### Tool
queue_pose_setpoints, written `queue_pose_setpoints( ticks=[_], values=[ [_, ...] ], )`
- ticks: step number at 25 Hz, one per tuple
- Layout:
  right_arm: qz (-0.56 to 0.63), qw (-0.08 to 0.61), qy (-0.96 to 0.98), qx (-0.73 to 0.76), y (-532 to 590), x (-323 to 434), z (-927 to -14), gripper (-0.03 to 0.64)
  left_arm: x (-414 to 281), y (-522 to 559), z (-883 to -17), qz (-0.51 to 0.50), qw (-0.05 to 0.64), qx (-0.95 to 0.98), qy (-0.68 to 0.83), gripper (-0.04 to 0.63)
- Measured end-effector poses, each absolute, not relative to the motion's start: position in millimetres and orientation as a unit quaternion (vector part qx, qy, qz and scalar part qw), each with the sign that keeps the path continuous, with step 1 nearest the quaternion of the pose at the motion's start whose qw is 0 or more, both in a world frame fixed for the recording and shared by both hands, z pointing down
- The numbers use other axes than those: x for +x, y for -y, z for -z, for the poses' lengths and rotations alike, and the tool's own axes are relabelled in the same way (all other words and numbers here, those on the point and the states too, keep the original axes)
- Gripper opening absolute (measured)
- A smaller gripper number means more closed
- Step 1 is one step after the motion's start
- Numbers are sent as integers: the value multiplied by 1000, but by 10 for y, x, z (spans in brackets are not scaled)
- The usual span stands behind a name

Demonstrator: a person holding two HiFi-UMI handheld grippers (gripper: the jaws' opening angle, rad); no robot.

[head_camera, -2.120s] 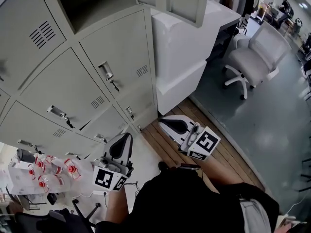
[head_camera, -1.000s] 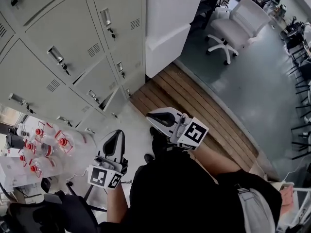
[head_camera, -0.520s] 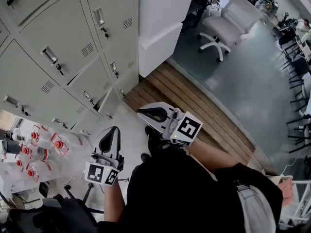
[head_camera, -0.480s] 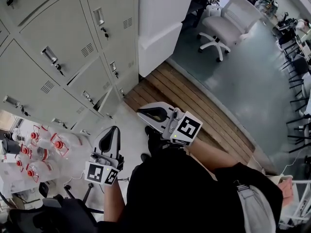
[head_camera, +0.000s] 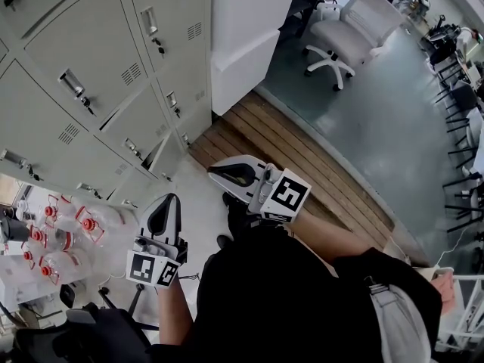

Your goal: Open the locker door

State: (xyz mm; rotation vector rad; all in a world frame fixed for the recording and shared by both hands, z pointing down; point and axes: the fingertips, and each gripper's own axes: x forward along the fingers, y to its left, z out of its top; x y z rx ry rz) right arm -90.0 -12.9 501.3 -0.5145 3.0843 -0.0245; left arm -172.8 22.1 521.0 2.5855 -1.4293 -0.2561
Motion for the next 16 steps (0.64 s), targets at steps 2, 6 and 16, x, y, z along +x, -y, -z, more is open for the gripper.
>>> queue_pose_setpoints(
  ticks=[2, 6, 16],
  values=[
    [8, 7, -986, -164, 121, -895, -5013, 11, -1724, -232, -5216, 86, 90, 868, 480, 15],
    [9, 7, -986, -165, 126, -869, -5024, 11, -1684, -233, -5239, 86, 94, 869, 479, 14],
    [17, 6, -986, -164, 156, -815, -5107, 11, -1609, -223, -5368, 80, 111, 868, 477, 14]
  ],
)
